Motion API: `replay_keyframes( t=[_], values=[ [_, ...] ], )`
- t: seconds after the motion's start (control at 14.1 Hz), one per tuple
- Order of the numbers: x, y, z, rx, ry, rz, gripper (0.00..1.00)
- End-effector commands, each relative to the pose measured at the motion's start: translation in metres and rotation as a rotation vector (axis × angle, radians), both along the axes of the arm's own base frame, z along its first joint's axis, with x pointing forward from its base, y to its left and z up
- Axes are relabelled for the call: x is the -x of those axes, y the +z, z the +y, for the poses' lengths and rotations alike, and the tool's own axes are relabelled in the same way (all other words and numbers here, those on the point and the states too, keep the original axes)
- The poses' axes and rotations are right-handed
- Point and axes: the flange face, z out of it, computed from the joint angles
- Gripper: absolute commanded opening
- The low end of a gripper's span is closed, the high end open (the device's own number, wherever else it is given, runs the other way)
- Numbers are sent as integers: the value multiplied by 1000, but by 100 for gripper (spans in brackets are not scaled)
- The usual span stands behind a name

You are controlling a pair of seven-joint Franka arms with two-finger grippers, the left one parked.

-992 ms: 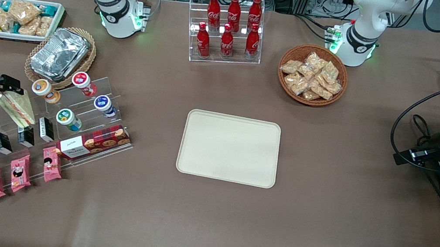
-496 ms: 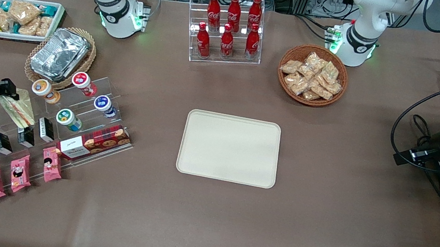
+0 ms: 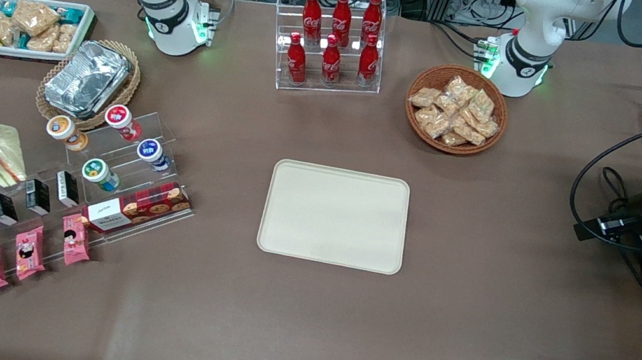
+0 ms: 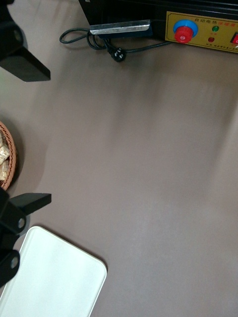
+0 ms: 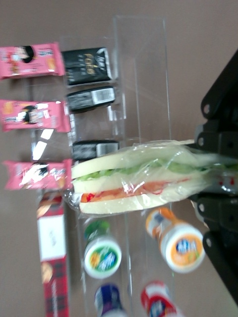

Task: Place sandwich on tray
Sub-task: 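Carry the sandwich with the right gripper over the cream tray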

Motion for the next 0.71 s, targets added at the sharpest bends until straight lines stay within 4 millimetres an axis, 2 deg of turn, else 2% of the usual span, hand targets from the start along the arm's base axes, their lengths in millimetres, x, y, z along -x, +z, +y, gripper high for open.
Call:
replay_keyframes(
  t=[0.0,0.14,0.28,0.35,0.5,0.64],
  values=[
    [-21,52,47,-34,79,-19,28],
    [-29,72,121,-58,82,-1,28],
    [-30,76,198,-50,8,38,28],
    [-28,76,239,-46,30,42,28],
    [-23,76,305,-47,131,23,28],
    [-30,57,365,-56,241,-31,28]
  ],
)
